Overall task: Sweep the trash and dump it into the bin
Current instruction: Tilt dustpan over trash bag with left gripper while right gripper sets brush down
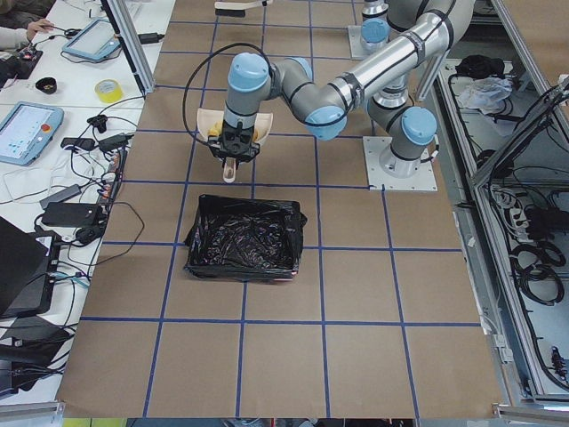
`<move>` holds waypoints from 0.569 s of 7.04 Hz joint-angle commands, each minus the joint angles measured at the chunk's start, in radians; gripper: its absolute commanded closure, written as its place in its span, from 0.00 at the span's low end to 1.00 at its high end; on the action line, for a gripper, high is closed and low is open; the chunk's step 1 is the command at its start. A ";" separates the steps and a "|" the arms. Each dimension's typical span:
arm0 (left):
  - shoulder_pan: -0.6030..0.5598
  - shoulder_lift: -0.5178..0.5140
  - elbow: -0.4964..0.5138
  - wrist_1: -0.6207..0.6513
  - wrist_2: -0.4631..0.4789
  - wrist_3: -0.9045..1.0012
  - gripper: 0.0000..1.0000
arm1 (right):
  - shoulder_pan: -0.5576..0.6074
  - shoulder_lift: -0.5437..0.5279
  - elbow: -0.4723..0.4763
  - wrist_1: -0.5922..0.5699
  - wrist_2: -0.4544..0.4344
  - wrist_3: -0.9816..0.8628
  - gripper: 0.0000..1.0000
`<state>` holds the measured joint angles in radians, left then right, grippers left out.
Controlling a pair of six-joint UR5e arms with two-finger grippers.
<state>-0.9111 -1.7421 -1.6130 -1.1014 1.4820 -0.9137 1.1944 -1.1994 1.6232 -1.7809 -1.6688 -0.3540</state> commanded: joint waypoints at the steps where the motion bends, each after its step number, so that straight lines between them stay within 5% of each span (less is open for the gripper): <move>1: 0.133 -0.049 0.062 0.017 -0.005 0.213 1.00 | -0.024 0.059 -0.002 -0.019 0.007 -0.034 1.00; 4: 0.236 -0.144 0.128 0.148 -0.058 0.535 1.00 | -0.024 0.054 0.001 0.011 0.043 0.018 1.00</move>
<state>-0.7042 -1.8497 -1.5047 -1.0322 1.4309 -0.5088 1.1710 -1.1461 1.6230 -1.7788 -1.6412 -0.3458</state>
